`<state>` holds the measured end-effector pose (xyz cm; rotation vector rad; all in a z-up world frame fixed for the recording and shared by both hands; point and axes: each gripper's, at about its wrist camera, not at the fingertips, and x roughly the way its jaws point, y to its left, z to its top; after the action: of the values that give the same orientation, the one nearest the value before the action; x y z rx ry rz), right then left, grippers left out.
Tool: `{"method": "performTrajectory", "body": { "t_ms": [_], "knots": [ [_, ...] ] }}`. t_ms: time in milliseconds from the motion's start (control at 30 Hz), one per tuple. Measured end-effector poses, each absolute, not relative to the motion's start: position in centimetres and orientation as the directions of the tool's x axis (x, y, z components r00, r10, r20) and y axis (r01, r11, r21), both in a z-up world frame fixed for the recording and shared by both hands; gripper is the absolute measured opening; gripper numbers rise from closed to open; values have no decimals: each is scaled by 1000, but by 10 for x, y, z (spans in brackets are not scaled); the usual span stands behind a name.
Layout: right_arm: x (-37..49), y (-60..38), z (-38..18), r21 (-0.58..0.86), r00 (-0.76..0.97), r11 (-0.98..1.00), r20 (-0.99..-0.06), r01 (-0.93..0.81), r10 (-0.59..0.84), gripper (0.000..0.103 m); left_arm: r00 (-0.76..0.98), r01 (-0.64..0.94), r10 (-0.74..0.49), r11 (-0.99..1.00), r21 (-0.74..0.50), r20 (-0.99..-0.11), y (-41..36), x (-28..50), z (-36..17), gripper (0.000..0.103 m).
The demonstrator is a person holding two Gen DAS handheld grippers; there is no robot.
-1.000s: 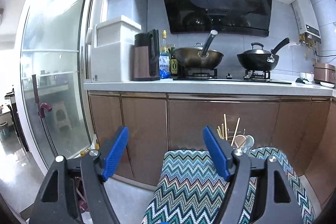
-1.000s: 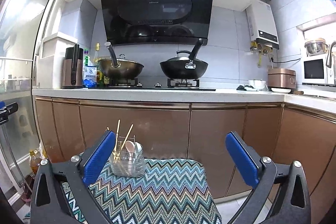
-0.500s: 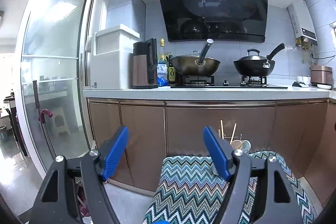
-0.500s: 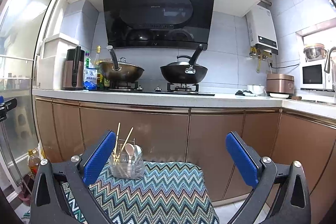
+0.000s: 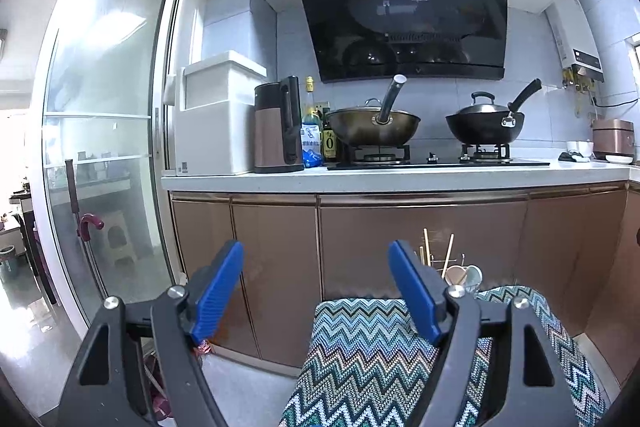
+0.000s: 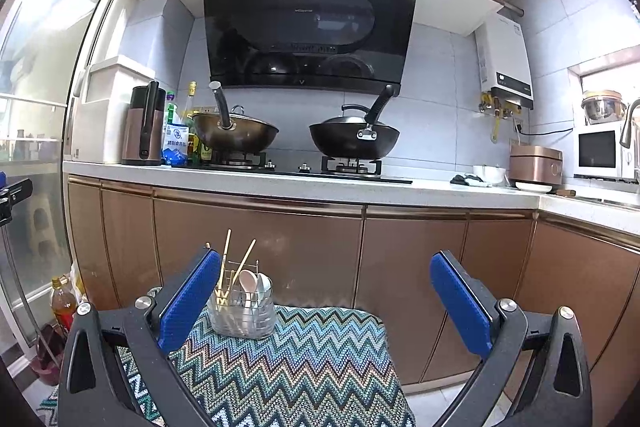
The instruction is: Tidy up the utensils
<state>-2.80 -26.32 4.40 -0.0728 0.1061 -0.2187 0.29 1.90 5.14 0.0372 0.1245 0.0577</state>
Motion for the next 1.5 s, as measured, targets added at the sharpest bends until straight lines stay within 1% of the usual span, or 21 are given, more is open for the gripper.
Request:
{"method": "performTrajectory", "body": {
  "t_ms": [467,1067,1500],
  "knots": [
    [-25,-261,42,-89,970,974,-109,209,-218,103,991,-38,47,996,78,-122,11,2,49,77],
    [-21,-263,36,-95,966,974,-135,207,-219,103,992,-34,43,996,81,-120,10,2,47,77],
    [-21,-263,35,-96,966,973,-137,209,-220,103,992,-34,43,997,73,-120,11,2,48,77]
  ]
}}
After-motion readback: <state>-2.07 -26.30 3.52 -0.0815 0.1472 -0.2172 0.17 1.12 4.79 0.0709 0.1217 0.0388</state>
